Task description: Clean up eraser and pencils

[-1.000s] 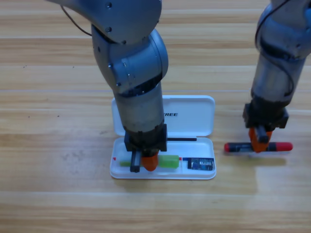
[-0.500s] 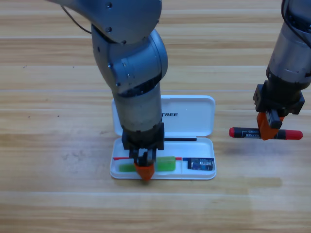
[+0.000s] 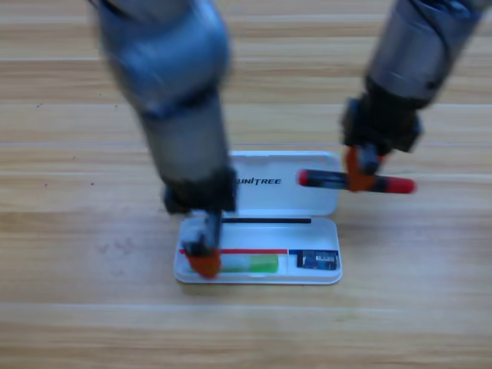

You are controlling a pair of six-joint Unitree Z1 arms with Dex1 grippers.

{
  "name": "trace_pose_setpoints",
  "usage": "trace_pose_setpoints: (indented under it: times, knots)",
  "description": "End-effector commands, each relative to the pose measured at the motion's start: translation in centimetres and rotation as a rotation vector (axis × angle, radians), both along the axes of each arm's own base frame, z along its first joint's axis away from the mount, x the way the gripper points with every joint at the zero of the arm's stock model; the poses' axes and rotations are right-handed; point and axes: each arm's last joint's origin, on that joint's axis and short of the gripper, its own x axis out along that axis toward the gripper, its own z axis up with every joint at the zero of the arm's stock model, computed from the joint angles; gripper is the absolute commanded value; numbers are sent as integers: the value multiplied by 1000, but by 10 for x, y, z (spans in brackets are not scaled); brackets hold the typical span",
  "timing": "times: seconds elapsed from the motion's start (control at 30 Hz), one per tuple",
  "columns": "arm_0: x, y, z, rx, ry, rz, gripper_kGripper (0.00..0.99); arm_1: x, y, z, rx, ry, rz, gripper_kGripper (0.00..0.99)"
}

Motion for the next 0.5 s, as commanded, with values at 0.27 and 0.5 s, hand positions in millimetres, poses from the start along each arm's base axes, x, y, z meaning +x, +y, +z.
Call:
trace_pose_setpoints:
  times: [0.27,0.5]
  knots:
    - [-11,136,58,-93,-44,235,990,-6,105,-84,-92,75,103,0]
    - [-14,137,46,-93,-8,236,990,5,114,-109,-127,63,95,0]
